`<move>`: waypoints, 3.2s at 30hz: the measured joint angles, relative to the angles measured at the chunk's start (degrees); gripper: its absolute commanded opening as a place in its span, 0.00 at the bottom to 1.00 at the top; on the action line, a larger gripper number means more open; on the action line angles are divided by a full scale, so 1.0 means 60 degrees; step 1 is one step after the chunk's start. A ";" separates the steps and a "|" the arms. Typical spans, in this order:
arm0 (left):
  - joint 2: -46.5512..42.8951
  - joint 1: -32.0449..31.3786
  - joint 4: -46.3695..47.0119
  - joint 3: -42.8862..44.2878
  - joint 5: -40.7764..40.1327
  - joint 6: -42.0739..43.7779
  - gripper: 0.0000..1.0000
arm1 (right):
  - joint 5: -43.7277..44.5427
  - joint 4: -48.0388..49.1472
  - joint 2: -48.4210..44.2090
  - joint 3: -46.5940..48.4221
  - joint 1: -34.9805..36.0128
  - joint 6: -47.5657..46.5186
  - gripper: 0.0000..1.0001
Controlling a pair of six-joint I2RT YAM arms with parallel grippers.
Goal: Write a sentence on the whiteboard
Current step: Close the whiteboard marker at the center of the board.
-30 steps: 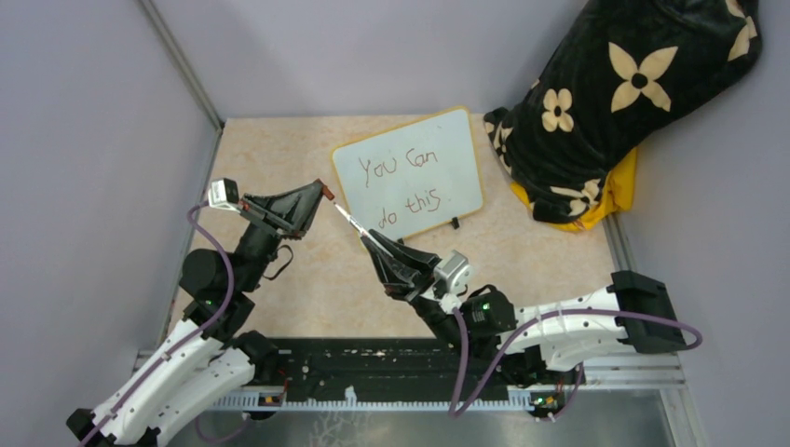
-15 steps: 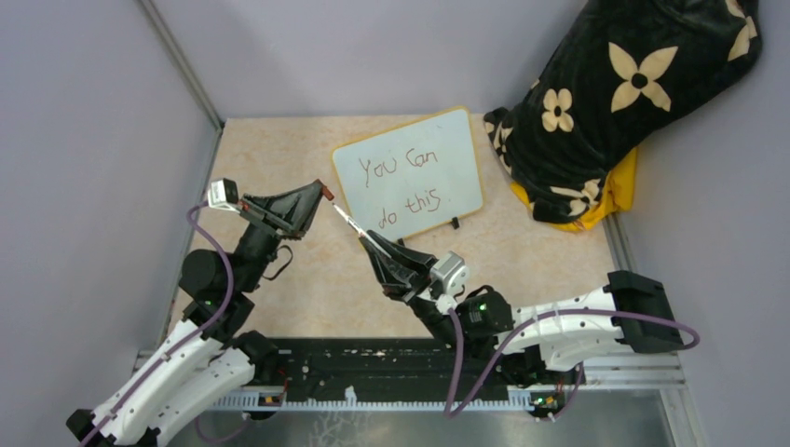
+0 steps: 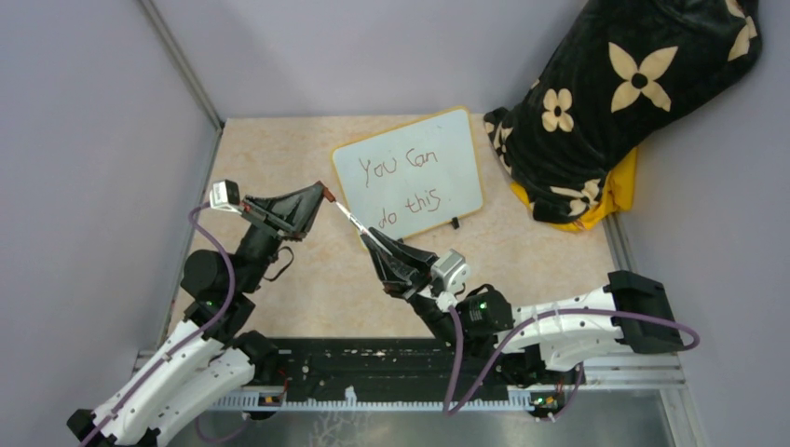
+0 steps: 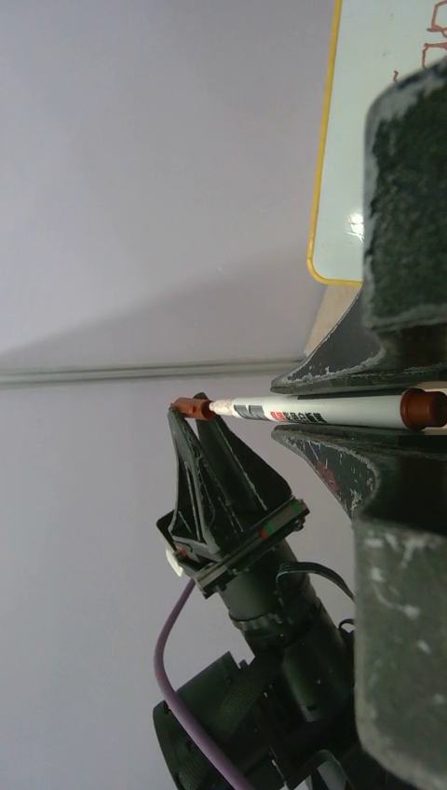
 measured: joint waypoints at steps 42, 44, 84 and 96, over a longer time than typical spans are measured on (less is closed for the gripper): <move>-0.0375 0.0018 -0.0408 -0.0007 -0.0517 0.0229 0.00 | 0.0015 -0.0182 0.0102 0.0127 -0.0109 0.0437 0.00; -0.0372 0.0018 -0.0408 -0.0007 -0.0514 0.0240 0.00 | 0.0007 -0.0208 0.0102 0.0127 -0.0109 0.0448 0.00; -0.0266 0.0018 -0.0397 -0.0007 -0.0313 0.0240 0.00 | 0.0033 -0.0364 0.0102 0.0127 -0.0109 0.0474 0.00; -0.0193 0.0022 -0.0372 -0.0007 -0.0204 0.0237 0.00 | 0.0106 -0.0357 0.0102 0.0127 -0.0109 0.0393 0.00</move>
